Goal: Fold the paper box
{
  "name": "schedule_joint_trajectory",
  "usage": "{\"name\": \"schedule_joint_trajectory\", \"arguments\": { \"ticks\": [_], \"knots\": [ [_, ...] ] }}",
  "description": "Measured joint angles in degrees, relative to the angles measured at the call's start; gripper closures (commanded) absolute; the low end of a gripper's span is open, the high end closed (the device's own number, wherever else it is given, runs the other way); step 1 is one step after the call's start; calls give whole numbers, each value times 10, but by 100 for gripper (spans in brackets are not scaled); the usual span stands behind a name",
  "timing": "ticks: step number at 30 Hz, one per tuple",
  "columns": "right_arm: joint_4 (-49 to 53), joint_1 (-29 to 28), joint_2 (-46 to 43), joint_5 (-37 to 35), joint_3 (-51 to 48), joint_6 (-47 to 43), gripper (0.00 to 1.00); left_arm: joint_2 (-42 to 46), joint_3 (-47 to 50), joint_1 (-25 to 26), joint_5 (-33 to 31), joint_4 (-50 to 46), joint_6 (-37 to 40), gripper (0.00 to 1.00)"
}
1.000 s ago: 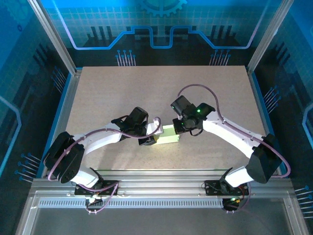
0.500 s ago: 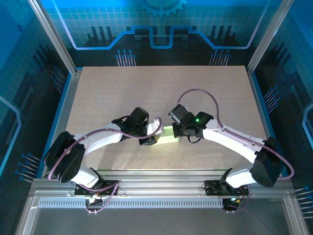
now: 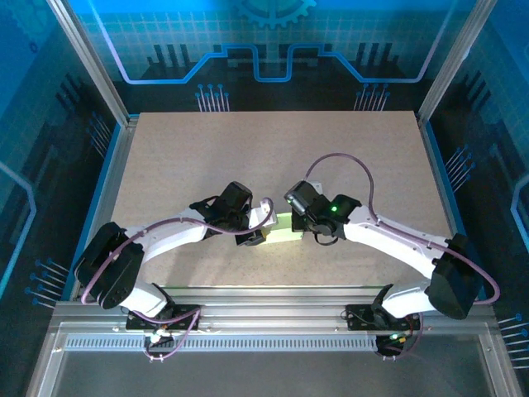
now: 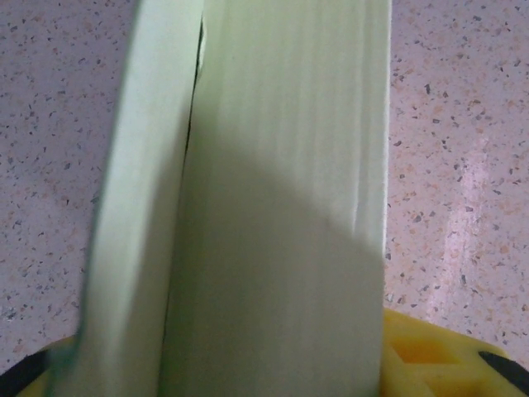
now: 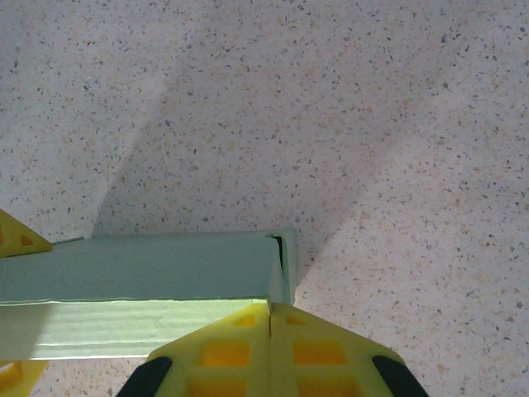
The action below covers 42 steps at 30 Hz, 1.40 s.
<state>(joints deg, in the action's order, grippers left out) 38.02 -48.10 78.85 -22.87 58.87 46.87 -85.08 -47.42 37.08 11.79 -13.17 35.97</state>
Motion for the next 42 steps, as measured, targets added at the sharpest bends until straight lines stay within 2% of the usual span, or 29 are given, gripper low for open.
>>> {"name": "schedule_joint_trajectory", "arguments": {
  "ticks": [2,13,34,38,42],
  "knots": [
    [-16,-7,-4,-12,-15,5,100,0,0,1,-4,1,0,46],
    [-45,-47,-11,-52,-58,7,100,3,20,9,-11,15,0,35],
    [45,-29,19,-10,9,-19,100,20,26,9,-20,20,1,36],
    [55,-24,22,-3,16,-19,100,21,29,9,-22,20,1,27],
    [62,-23,22,-2,19,-19,100,30,30,10,-26,21,0,6]
  ]
}}
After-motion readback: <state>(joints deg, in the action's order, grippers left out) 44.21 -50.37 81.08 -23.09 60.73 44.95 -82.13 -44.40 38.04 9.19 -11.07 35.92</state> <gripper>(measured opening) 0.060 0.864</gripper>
